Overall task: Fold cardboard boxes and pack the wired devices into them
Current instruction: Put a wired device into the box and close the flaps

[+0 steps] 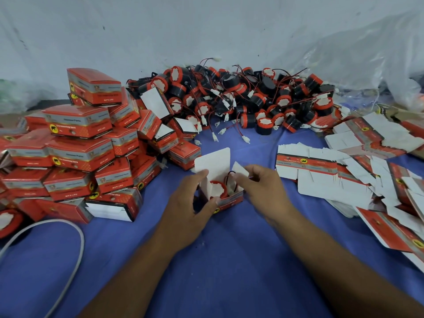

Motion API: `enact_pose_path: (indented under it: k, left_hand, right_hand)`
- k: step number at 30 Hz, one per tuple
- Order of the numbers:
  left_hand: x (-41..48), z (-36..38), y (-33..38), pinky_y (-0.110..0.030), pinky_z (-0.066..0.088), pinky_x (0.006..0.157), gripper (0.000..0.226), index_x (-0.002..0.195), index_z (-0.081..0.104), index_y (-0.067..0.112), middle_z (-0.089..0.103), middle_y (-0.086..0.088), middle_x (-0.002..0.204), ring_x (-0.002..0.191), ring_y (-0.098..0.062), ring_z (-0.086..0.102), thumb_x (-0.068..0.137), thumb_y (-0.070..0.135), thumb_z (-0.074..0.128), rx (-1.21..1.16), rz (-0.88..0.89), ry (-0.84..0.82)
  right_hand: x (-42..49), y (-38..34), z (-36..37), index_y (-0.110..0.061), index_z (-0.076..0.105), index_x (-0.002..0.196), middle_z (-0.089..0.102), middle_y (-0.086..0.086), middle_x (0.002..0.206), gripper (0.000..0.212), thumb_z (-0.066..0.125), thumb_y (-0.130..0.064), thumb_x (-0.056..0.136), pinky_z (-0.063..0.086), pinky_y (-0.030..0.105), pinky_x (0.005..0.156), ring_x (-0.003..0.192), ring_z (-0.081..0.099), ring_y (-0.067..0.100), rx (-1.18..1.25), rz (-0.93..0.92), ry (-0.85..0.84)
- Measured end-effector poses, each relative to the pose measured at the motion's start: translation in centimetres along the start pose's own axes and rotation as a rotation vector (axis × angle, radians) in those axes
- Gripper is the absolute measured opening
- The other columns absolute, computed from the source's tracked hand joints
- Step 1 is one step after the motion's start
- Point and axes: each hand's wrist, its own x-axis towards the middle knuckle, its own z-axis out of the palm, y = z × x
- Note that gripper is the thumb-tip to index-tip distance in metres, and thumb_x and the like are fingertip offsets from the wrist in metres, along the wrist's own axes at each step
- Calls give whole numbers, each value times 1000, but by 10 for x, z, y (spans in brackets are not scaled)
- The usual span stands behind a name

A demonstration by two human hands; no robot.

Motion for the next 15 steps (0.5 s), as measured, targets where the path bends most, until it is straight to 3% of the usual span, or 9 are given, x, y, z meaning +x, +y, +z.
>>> enact_pose_path:
  k: [2,4,7,9,11,13,15]
  left_hand:
    - [1,0,0,-5,36,94,57,142,47,24,52,10,131,115,5,48,90,41,62,42,27,-2]
    - [1,0,1,-4,34,93,58,144,48,19,51,8,127,111,3,48,92,42,60,69,25,-20]
    - [0,-1,2,-9,39,91,56,144,50,20,48,8,121,106,2,48,95,48,51,76,-1,-74]
    - [1,0,5,-17,42,94,52,140,55,20,49,6,122,109,0,49,98,48,44,62,-16,-89]
    - [2,1,7,-19,44,92,43,135,59,21,52,6,120,107,0,52,100,39,42,38,-16,-61]
    - [2,1,8,-18,47,84,36,131,59,27,56,10,117,100,-2,57,97,29,47,-19,-53,-9]
    - [1,0,9,-15,48,72,37,124,48,39,61,17,110,91,-4,61,94,18,56,-135,-116,59]
  right_hand:
    - [-1,5,2,-21,72,82,67,-7,79,8,73,-20,90,44,18,60,63,58,3,-124,-136,-11]
    - [-2,6,2,-17,76,94,63,-6,96,8,75,-23,90,45,14,69,80,61,5,-305,-292,-71]
    - [-2,5,0,-15,78,107,62,-3,119,31,64,-40,95,50,21,80,97,63,9,-444,-361,-208]
    - [-1,3,-2,-14,79,99,64,-2,124,26,60,-31,100,52,28,89,107,64,10,-436,-391,-220]
    - [0,6,-2,-12,78,98,68,-8,118,17,62,-18,99,54,34,92,107,65,7,-315,-307,-219]
    - [1,7,1,-12,72,103,70,-11,116,11,64,-10,96,57,43,87,103,68,15,-103,-126,-262]
    - [1,7,3,-20,57,120,68,-7,122,30,64,-6,94,59,41,82,106,66,22,76,-19,-330]
